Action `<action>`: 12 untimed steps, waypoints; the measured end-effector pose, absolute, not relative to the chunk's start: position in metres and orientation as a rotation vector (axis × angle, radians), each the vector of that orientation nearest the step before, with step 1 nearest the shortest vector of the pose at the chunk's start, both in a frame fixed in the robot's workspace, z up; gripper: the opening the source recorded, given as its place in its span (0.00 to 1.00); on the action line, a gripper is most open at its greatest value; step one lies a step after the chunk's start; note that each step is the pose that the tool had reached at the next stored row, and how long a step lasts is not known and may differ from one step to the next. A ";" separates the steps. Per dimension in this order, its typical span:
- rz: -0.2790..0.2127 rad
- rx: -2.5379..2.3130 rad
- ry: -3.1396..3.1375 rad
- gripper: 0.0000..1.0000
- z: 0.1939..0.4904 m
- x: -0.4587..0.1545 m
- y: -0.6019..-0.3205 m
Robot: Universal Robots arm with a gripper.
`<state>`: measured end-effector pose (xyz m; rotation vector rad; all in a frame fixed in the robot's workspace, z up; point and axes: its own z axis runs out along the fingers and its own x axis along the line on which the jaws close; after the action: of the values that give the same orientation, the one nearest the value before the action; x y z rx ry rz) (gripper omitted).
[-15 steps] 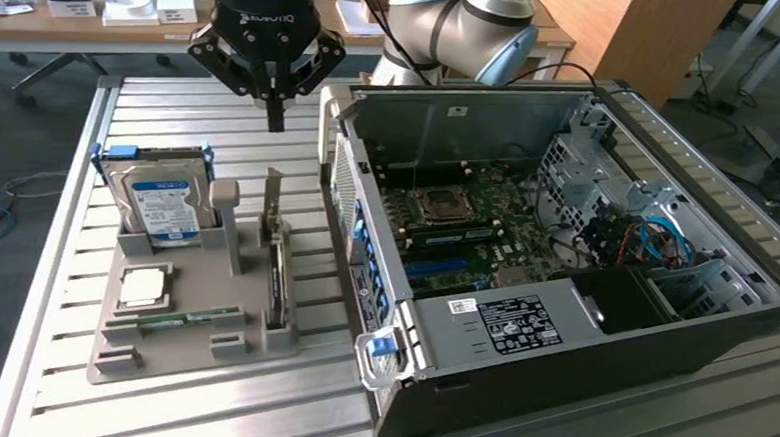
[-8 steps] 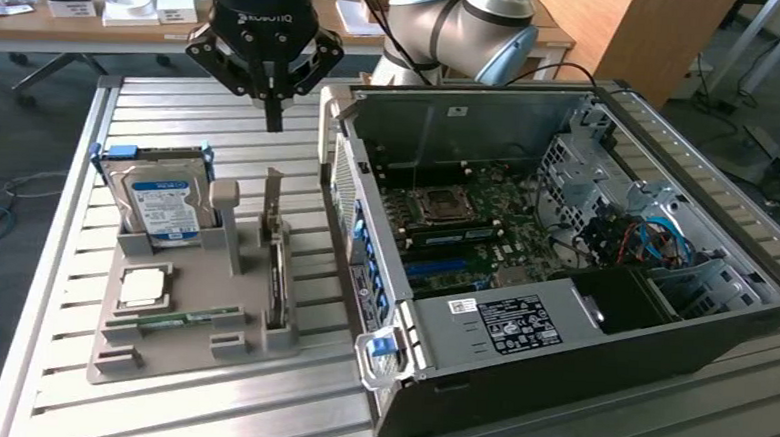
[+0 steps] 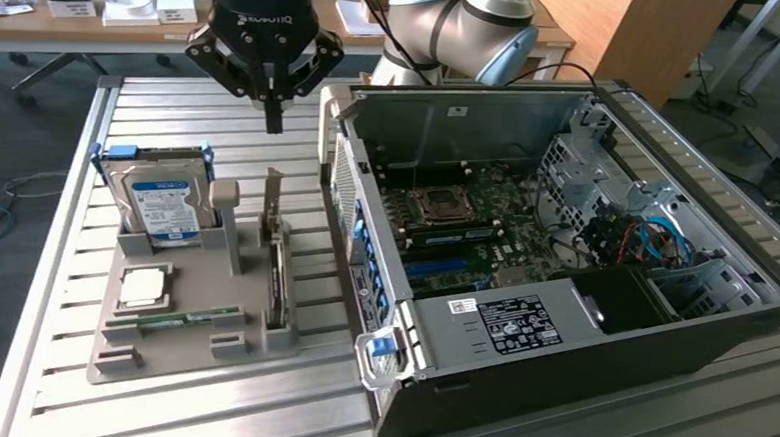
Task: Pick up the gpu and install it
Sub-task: 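Reach for the gpu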
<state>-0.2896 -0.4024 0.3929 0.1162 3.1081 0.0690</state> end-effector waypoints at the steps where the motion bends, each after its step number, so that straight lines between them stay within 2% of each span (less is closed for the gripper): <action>1: 0.069 0.116 3.108 0.11 0.393 -0.290 -0.404; 12: 0.069 0.116 3.108 0.11 0.393 -0.290 -0.419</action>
<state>-0.2903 -0.4194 0.3929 0.1161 3.1081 0.0691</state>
